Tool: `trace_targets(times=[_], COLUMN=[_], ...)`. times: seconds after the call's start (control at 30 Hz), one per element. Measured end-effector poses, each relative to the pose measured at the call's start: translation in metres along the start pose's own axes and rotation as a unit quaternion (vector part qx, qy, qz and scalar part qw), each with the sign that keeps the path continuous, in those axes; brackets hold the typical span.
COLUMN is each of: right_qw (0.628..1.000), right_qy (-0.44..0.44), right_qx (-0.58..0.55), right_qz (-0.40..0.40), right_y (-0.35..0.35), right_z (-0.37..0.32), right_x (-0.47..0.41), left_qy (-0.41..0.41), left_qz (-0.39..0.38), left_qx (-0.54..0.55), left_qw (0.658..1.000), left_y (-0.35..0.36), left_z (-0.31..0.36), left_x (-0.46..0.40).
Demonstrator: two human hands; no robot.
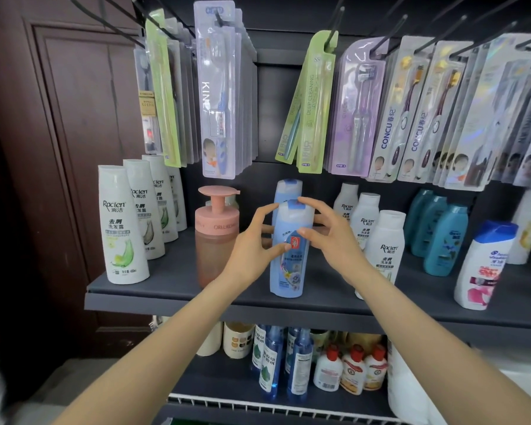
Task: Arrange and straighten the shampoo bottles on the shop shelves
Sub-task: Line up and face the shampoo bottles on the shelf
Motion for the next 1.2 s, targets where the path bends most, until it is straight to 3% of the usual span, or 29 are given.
trace_targets(times=[0.2,0.4,0.57,0.77,0.93,1.2], right_qw=[1.0,0.994,0.992,0.989,0.989,0.993], right_qy=[-0.003,0.058,0.091,0.05,0.05,0.024], right_qx=[-0.002,-0.079,0.032,0.137,0.134,0.105], right_qz=[0.007,0.041,0.084,0.017,-0.032,0.041], right_y=[0.0,-0.013,-0.019,0.006,0.021,0.013], right_z=[0.005,0.019,0.056,0.076,0.086,0.072], right_x=[-0.002,-0.016,-0.063,-0.117,-0.138,-0.131], left_qy=[0.069,0.072,0.071,0.071,0.078,0.072], left_qz=[-0.034,-0.055,-0.054,-0.062,-0.069,-0.074], left_qx=[-0.044,-0.077,-0.076,-0.075,-0.079,-0.072], left_qw=[0.996,0.993,0.993,0.993,0.991,0.992], left_y=[0.0,0.0,0.001,0.002,0.002,0.003], left_z=[0.024,0.021,0.014,0.01,0.011,0.009], left_x=[-0.015,-0.023,-0.023,-0.027,-0.028,-0.027])
Point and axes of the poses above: each hand's wrist, its own x-axis away from the middle knuckle, its own y-axis out of the palm, z = x × y, the point moved 9 cm from there along -x, towards the middle knuckle, and after that the axes turned 7 degrees about z, right-handed, at the moved point
